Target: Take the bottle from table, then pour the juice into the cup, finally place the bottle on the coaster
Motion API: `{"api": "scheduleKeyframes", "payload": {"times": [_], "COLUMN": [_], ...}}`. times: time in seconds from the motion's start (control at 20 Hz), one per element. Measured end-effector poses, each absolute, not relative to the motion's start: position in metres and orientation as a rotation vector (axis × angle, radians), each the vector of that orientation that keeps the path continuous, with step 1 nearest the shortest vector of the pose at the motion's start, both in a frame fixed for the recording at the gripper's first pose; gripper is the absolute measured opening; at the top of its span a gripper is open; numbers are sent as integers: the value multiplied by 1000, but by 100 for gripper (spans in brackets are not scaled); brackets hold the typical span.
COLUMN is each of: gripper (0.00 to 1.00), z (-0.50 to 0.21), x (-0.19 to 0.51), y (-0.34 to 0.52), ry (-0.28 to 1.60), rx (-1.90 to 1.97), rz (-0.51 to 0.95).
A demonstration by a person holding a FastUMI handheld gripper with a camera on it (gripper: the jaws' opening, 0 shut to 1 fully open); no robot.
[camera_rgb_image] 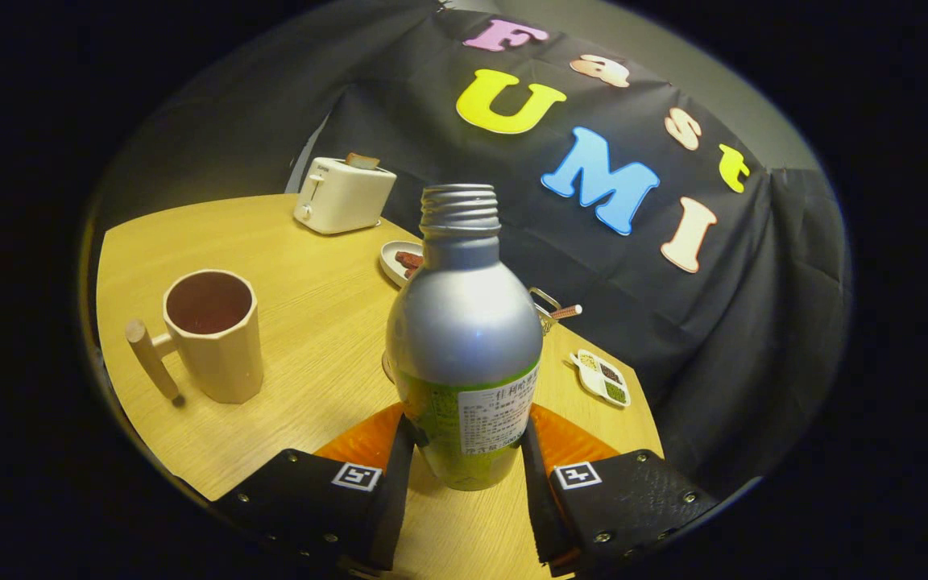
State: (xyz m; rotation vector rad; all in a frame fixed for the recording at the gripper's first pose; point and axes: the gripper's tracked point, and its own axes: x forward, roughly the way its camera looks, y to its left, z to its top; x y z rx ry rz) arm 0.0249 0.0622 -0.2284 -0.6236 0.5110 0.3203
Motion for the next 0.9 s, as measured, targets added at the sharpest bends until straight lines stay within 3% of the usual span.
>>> {"api": "scheduleKeyframes", "payload": {"times": [0.9], "gripper": [64], "z": [-234], "x": [25], "y": [95], "ry": [472], "rx": [-1111], "rz": [462]}}
